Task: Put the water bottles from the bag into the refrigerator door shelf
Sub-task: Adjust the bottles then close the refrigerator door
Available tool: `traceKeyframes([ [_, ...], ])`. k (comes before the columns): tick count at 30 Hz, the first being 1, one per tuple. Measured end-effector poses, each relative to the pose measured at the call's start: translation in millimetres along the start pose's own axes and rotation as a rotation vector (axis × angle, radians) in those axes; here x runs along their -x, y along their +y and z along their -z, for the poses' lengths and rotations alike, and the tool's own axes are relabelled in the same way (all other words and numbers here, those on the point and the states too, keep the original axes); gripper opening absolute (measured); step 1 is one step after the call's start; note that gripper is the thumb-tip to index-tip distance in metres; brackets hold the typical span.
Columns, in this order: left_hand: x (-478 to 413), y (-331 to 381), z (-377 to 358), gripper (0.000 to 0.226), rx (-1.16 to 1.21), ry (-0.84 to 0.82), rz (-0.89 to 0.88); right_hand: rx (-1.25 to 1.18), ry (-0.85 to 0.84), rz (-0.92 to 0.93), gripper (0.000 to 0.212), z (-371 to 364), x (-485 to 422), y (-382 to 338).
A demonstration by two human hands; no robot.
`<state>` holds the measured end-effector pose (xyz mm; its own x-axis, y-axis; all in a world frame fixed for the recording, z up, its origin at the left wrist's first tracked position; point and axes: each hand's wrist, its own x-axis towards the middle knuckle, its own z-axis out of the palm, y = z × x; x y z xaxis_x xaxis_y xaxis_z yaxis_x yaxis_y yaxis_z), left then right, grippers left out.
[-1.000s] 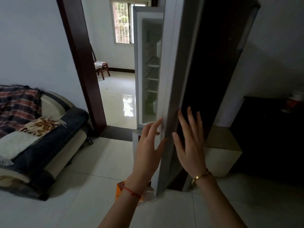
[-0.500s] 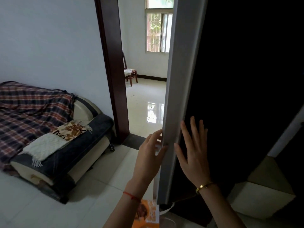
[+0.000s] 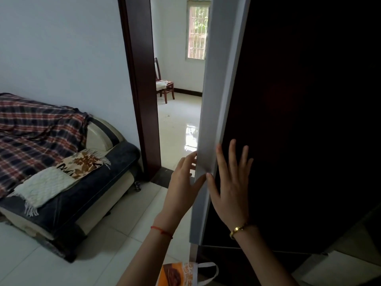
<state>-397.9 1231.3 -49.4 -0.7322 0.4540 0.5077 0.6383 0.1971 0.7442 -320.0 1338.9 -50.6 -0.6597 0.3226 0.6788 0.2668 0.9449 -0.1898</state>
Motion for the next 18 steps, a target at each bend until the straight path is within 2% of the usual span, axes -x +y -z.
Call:
traceKeyframes([
  [14,-101.8,-52.1,-19.8,0.077,0.085,-0.119,-0.034,0.105,0.044,-0.143,0.074,-60.6,-61.0,16.9],
  [18,-118.2,-64.6,-28.6,0.078,0.056,-0.143,-0.094,0.150,0.035,-0.181,0.075,-71.9,-77.4,19.5],
])
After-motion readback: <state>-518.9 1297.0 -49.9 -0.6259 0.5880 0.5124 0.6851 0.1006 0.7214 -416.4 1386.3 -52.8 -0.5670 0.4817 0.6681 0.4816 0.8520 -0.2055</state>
